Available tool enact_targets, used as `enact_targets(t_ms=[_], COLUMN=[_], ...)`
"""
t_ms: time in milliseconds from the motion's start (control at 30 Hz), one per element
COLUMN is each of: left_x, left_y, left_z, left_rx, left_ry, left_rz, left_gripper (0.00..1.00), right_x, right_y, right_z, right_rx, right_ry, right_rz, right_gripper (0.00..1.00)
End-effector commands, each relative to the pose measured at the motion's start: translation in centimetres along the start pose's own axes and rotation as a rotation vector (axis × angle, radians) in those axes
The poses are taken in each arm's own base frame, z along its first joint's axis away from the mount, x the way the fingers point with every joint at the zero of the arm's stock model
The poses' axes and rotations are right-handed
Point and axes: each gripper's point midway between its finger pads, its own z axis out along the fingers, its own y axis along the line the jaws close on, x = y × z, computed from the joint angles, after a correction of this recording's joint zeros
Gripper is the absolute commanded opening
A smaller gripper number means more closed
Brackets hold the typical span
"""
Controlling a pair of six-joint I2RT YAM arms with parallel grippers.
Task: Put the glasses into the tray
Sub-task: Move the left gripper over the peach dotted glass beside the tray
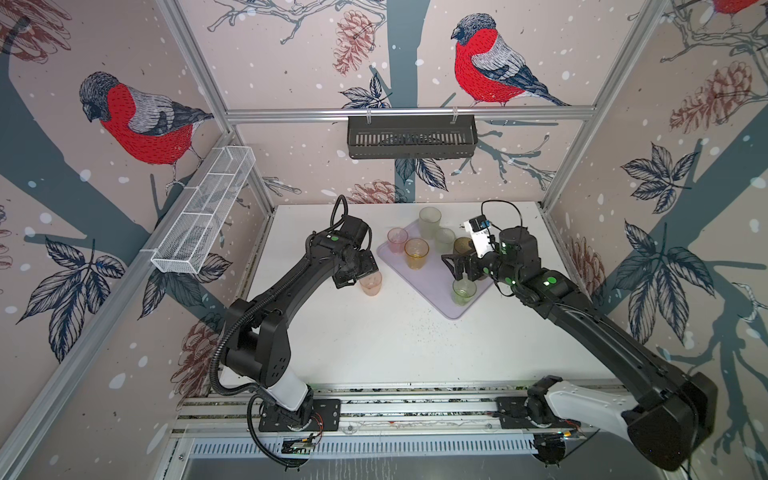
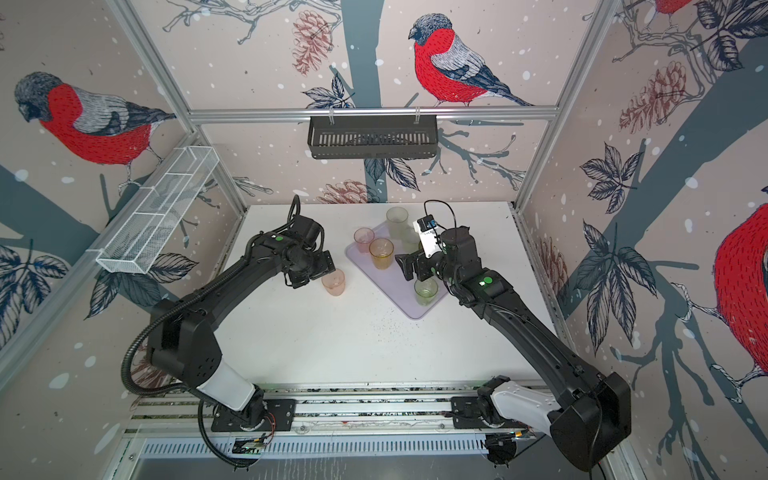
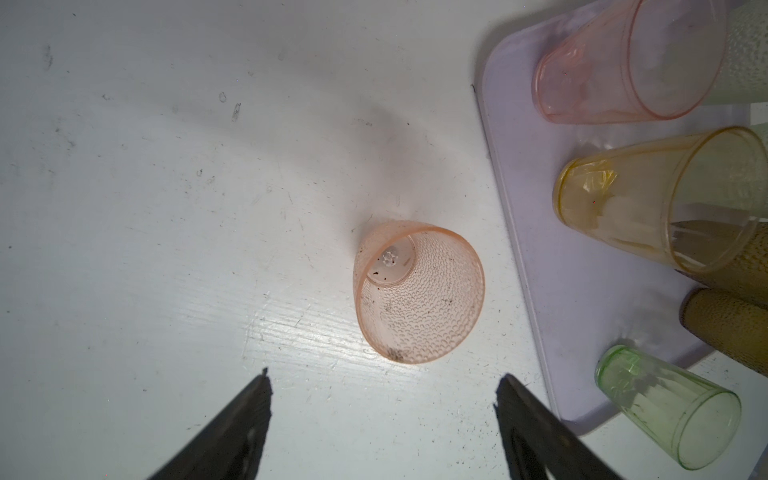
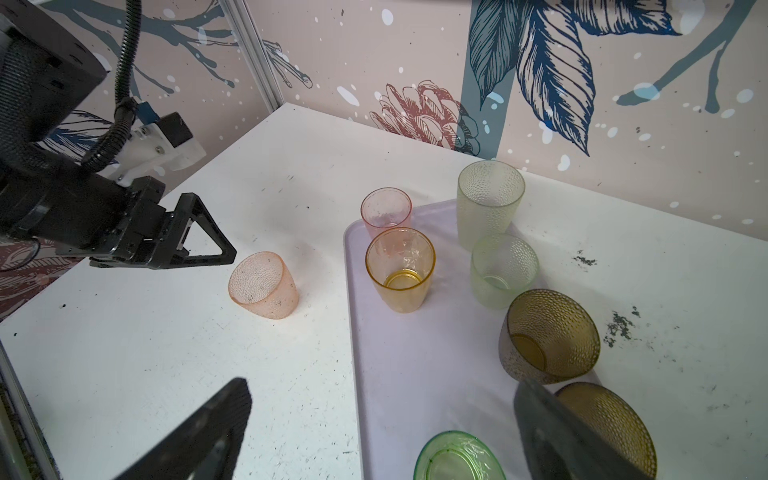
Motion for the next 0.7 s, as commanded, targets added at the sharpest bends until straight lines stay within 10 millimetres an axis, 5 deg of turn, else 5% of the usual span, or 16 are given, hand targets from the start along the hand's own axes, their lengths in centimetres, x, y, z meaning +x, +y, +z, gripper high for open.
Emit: enact_targets(t_ms=[0, 667], left_x=[0.0, 0.1], left_y=[0.0, 0.5], left_z=[0.7, 3.9], left_rx=[0.002, -0.053], left_ry=[0.006, 0.035], left_rz=[0.009, 0.02], left_gripper=[0.79, 0.5], right_x=[-0.4, -0.4], right_y=[0.3, 0.2], right_z=[0.0, -0.1], right_rx=[-0.011, -0.002], right_ry=[-0.012, -0.013], right_rz=[-0.017, -0.024], right_gripper=[1.0, 1.0])
